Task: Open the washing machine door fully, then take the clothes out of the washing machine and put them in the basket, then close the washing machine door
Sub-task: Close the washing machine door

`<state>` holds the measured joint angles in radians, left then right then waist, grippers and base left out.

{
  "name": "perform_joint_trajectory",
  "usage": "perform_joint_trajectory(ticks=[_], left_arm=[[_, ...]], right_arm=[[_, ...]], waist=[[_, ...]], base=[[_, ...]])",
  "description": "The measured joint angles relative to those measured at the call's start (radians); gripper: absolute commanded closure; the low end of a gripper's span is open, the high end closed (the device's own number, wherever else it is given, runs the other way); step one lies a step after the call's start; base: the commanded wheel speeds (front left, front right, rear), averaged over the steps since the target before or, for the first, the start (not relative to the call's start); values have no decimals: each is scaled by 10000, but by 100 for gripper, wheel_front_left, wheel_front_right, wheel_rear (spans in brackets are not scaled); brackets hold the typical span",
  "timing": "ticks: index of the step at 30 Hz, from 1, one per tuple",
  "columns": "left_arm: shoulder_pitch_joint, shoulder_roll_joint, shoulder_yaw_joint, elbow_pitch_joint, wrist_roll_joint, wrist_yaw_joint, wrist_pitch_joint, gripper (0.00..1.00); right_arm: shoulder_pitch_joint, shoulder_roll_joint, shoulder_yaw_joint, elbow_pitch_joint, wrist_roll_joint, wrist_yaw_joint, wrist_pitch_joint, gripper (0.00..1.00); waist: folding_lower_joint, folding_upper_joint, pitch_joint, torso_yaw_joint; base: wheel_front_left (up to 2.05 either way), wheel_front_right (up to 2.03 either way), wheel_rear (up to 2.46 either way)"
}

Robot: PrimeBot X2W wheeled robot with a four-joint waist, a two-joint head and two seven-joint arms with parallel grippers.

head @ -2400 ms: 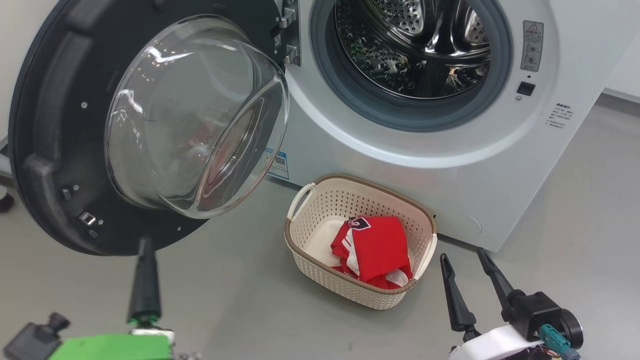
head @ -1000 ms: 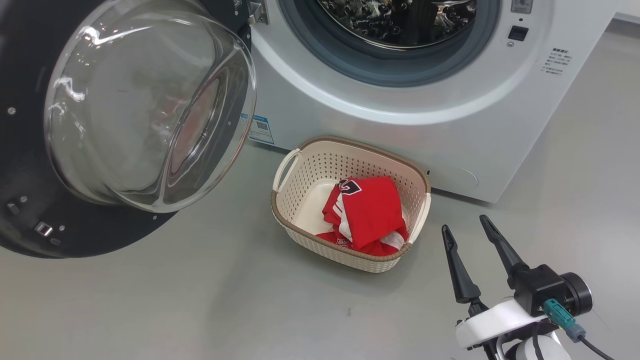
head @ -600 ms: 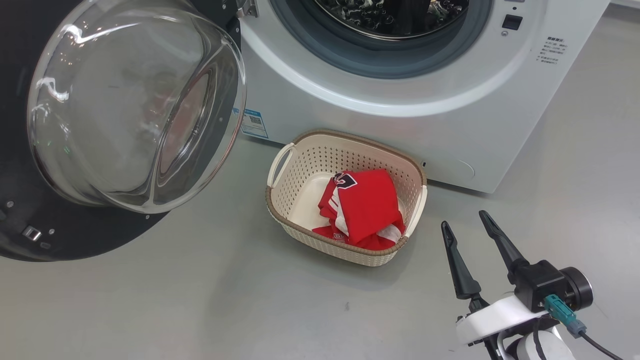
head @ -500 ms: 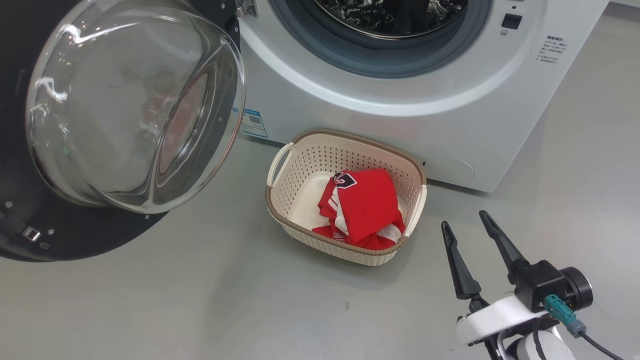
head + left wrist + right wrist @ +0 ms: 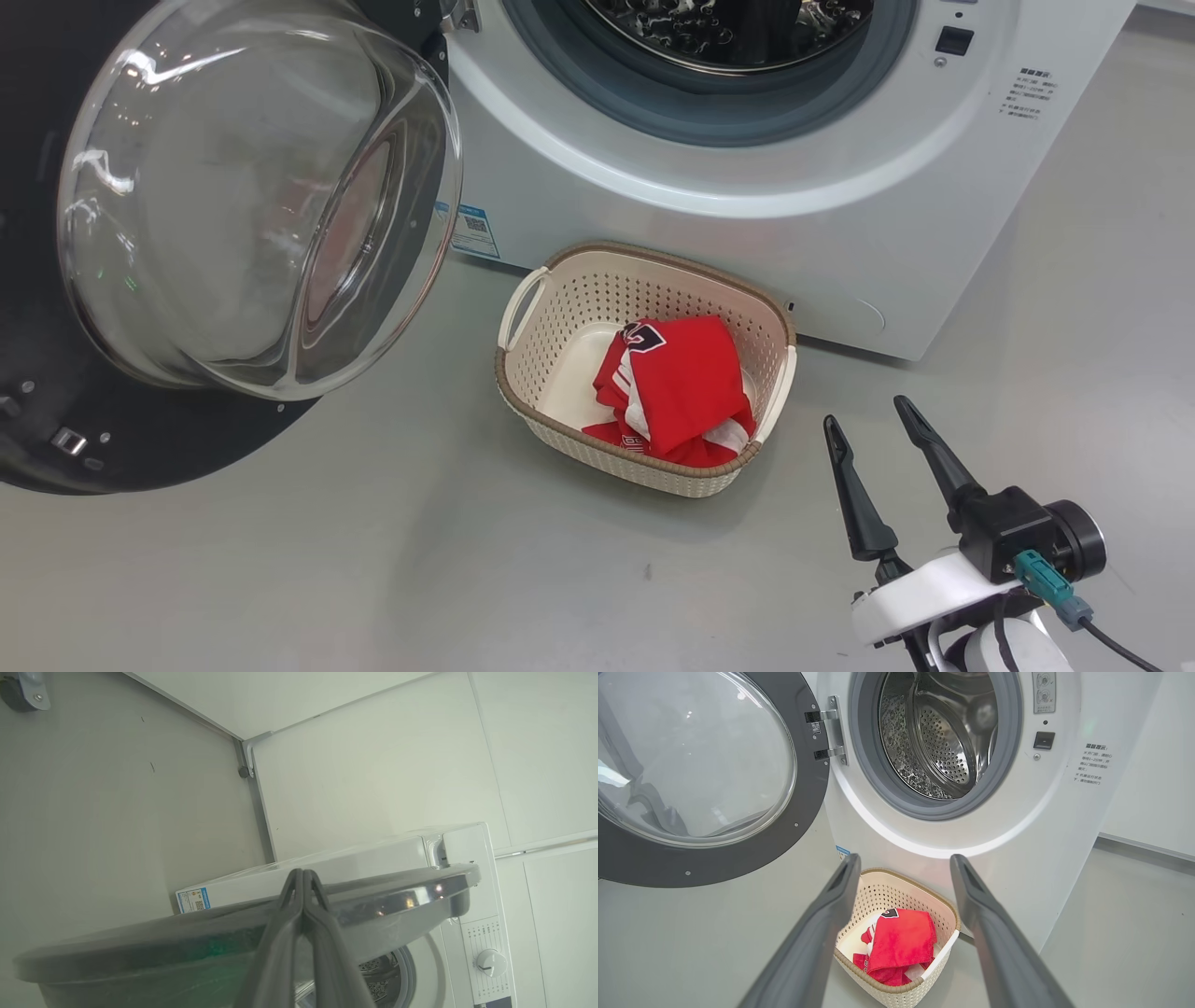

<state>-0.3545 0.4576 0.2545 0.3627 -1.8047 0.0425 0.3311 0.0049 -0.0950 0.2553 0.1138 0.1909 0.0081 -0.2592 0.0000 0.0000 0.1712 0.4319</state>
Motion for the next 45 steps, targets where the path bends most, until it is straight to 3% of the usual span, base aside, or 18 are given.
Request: perform_joint_trajectory(ticks=[24,45], left_arm=[[-7,-111,-623,-399,-1189,-1193,2562,100],[276,-646,-1103,-1916,-1664,-1536,4023,100]], right_arm=[[-35,4,12,44,0,6,0,0],[-589,17,-31,-71,-12,-29,0,0]], waist=[[0,1,91,117],[0,0,666,-456]], base=[[0,0,0],[0,0,0]])
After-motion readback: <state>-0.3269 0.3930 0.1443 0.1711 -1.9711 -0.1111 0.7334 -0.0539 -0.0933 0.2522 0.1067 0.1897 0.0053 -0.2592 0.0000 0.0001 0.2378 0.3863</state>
